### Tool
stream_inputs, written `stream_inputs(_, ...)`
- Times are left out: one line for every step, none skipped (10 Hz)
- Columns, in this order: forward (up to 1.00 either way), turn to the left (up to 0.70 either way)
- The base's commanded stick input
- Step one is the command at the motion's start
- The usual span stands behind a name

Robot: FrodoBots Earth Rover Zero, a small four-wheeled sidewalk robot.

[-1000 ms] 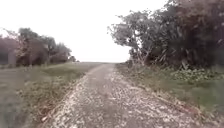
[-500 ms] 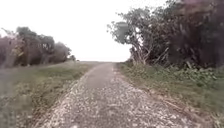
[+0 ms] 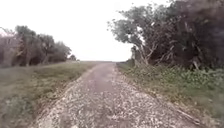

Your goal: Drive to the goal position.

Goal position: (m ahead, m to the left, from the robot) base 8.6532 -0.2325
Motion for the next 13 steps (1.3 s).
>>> stream_inputs(0.7,0.0)
stream_inputs(0.7,0.0)
stream_inputs(0.7,0.0)
stream_inputs(0.7,0.0)
stream_inputs(0.7,0.0)
stream_inputs(0.7,0.0)
stream_inputs(0.7,0.0)
stream_inputs(0.7,0.0)
stream_inputs(0.7,0.0)
stream_inputs(0.7,0.0)
stream_inputs(0.7,0.0)
stream_inputs(0.7,0.0)
stream_inputs(0.7,0.0)
